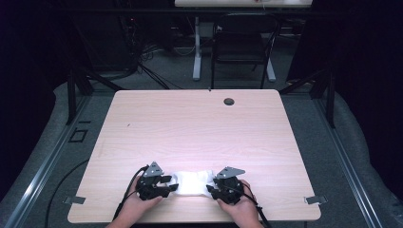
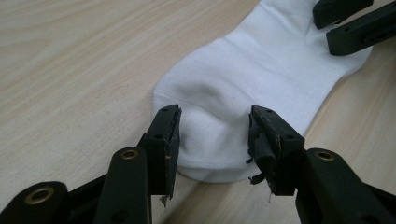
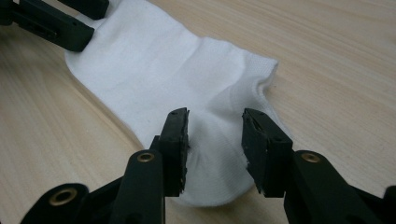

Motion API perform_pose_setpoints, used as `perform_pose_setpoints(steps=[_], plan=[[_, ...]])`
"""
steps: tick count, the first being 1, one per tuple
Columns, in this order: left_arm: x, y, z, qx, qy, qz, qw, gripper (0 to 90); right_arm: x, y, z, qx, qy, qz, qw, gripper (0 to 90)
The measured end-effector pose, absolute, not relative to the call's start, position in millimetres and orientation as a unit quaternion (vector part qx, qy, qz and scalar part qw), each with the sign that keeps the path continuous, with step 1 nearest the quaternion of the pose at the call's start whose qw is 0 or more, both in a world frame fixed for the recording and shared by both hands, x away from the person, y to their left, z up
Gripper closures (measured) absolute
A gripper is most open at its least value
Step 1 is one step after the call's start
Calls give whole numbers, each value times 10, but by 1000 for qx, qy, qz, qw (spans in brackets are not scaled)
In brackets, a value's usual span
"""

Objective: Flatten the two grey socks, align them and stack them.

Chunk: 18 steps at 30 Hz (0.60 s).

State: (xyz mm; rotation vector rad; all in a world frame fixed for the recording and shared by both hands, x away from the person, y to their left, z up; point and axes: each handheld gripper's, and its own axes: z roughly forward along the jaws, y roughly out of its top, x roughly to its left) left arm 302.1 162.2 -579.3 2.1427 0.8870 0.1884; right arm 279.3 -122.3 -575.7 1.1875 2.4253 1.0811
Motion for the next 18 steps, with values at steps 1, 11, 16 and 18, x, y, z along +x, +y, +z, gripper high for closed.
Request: perform_pose_setpoints(steps=[1, 11, 16, 18], plan=[[3031, 1624, -5794, 845, 351, 76, 396, 536, 2801, -1219, -5754, 407, 828, 368, 116, 613], [3131, 1636, -5808, 836, 363, 80, 404, 535, 2926, -1215, -5762, 407, 827, 370, 119, 606], [3190, 1644, -5825, 833, 361, 87, 410, 535, 3012, -1210, -5760, 413, 824, 368, 119, 606], [3198, 1646, -5826, 833, 361, 87, 411, 535, 3026, -1207, -5764, 418, 820, 374, 113, 607]])
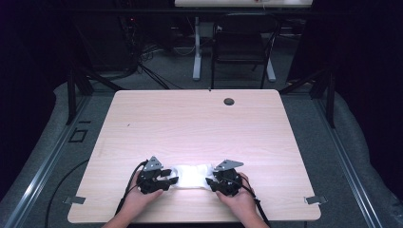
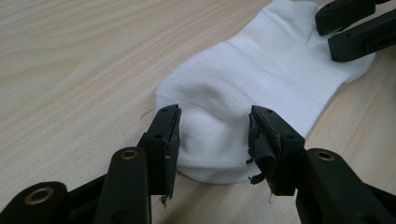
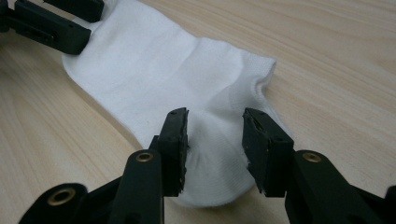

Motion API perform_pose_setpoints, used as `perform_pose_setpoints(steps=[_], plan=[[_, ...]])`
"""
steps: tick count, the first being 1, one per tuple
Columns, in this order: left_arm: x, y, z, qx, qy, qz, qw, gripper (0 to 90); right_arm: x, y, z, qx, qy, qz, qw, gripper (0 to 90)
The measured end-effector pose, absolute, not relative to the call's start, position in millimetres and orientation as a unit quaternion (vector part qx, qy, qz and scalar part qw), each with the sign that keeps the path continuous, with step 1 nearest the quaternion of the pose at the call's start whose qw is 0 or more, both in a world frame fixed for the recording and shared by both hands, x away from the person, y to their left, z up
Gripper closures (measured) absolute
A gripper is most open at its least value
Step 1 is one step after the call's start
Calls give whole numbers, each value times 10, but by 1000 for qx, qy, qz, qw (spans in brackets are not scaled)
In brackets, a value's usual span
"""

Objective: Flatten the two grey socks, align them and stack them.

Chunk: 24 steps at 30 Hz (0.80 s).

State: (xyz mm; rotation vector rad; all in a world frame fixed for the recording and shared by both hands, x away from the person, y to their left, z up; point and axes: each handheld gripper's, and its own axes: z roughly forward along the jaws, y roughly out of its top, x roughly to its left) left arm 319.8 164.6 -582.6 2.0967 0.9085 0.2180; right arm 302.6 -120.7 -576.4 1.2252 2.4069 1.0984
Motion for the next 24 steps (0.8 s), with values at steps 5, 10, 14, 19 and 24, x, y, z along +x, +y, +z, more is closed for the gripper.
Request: perform_pose_setpoints(steps=[5, 10, 14, 19, 24], plan=[[3254, 1653, -5841, 825, 370, 88, 418, 534, 3105, -1200, -5756, 425, 819, 369, 113, 607], [3282, 1682, -5845, 822, 373, 88, 421, 532, 3141, -1184, -5759, 426, 818, 370, 115, 593], [3285, 1689, -5842, 819, 379, 90, 422, 499, 3128, -1174, -5776, 424, 815, 377, 118, 565], [3278, 1690, -5836, 817, 380, 96, 424, 432, 3099, -1160, -5753, 420, 815, 378, 129, 526], [3276, 1738, -5797, 813, 382, 97, 428, 410, 3074, -1184, -5707, 413, 812, 388, 138, 479]])
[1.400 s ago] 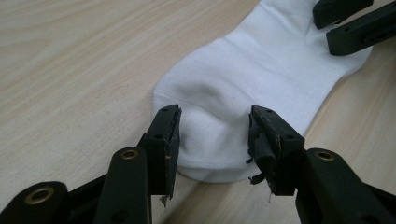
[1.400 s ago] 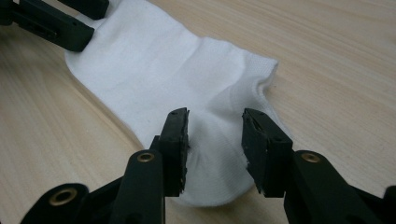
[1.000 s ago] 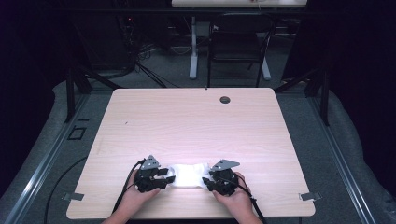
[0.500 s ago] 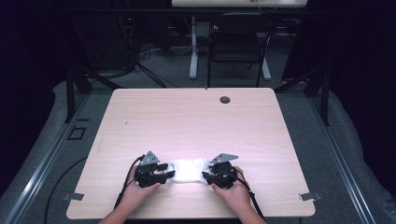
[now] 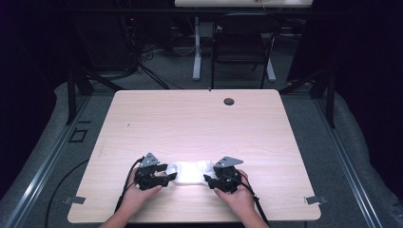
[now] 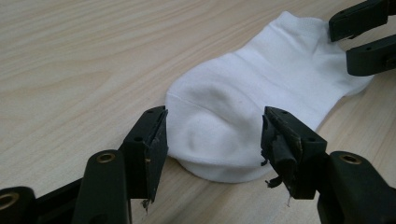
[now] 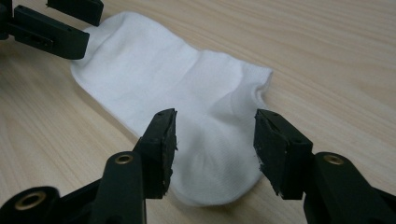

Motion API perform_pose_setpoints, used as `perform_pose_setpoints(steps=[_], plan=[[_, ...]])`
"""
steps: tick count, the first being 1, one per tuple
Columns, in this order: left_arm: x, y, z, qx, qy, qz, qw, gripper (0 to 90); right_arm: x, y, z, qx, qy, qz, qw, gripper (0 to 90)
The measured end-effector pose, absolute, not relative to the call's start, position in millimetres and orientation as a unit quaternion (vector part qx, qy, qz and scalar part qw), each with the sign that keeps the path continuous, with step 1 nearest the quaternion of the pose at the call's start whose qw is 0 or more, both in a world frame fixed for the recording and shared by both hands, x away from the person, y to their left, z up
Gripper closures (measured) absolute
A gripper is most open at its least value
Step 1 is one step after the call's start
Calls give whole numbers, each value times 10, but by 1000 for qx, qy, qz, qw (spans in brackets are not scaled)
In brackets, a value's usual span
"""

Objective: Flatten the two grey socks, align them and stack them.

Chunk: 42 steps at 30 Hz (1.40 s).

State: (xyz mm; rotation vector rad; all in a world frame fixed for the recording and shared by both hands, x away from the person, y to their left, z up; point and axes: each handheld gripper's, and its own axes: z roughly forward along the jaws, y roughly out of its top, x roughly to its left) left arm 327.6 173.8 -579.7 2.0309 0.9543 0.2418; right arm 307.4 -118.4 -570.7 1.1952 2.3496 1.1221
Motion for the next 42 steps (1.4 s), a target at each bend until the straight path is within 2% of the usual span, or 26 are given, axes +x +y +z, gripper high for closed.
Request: perform_pose_setpoints(steps=[13, 29, 42], plan=[[3203, 1855, -5609, 803, 380, 122, 442, 392, 3001, -1248, -5511, 406, 803, 407, 158, 398], [3069, 2047, -5405, 797, 386, 138, 443, 388, 2781, -1503, -5374, 412, 794, 410, 179, 388], [2882, 2128, -5443, 799, 385, 126, 444, 389, 2627, -1600, -5394, 419, 786, 422, 169, 389]])
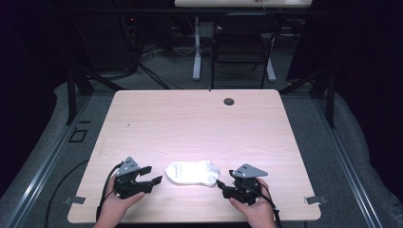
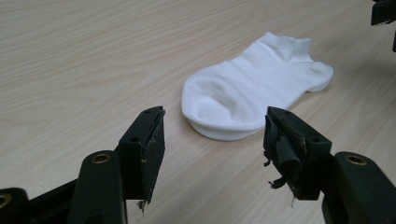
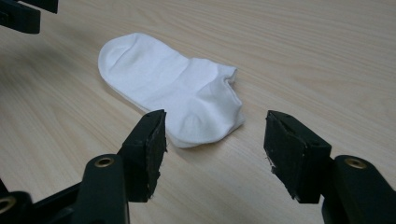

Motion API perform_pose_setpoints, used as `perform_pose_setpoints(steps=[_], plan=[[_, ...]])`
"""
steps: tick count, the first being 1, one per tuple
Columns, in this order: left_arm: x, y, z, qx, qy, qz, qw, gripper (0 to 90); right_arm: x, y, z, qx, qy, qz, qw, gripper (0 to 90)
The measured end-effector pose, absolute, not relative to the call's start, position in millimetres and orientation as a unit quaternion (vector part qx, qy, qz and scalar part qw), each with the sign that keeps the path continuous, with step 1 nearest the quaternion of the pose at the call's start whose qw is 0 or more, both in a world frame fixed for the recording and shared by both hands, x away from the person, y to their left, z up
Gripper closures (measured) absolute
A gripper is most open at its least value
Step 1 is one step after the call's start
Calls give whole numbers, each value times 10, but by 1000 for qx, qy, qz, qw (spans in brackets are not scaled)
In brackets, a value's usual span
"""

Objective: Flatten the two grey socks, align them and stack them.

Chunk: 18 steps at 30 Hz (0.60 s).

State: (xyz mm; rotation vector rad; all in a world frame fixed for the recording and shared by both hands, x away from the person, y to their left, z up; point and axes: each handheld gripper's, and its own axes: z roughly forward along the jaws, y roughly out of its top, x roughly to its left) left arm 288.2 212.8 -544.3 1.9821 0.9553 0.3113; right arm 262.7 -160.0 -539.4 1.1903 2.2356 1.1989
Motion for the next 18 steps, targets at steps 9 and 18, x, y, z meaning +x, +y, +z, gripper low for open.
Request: perform_pose_setpoints(steps=[9, 18], plan=[[2885, 2204, -5570, 803, 386, 134, 434, 389, 2605, -1603, -5535, 407, 801, 403, 176, 421], [2974, 2293, -5656, 810, 391, 145, 413, 390, 2629, -1625, -5637, 411, 804, 396, 167, 468]])
